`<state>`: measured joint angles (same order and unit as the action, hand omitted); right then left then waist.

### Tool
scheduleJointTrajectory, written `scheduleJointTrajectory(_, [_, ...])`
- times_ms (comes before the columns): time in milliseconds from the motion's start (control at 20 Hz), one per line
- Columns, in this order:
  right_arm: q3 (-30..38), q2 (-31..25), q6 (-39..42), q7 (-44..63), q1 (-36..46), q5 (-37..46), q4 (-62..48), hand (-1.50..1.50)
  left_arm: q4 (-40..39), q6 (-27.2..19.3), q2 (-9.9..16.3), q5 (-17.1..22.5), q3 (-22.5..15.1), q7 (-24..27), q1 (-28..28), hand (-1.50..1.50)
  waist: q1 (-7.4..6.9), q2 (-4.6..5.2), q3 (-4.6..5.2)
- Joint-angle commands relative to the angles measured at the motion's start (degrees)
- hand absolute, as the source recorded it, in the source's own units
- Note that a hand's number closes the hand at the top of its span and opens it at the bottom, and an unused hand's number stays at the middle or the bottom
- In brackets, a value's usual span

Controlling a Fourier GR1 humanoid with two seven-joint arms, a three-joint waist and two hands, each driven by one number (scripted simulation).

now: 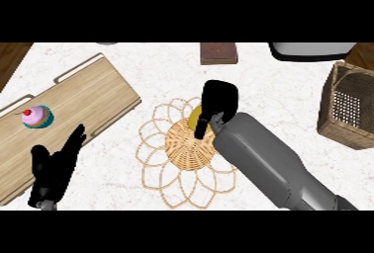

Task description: Pick the lemon from the placemat and place it in the basket

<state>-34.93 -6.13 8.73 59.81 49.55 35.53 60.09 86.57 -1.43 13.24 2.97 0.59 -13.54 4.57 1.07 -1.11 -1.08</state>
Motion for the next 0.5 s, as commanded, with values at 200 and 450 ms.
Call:
scheduleJointTrajectory(200, [13.6, 0.7, -16.9, 8.7, 5.7, 3.7, 13.5, 1.5, -3.0, 0.4, -0.9, 1.4, 0.5, -3.3, 4.4, 0.0, 1.82, -0.28, 0.9])
scheduleJointTrajectory(450, [18.9, -1.9, -22.4, 10.4, 11.4, 12.5, 20.6, 1.5, -2.3, 0.4, -1.1, 0.7, 0.0, -3.0, 6.1, 0.0, 1.11, 0.0, 1.1])
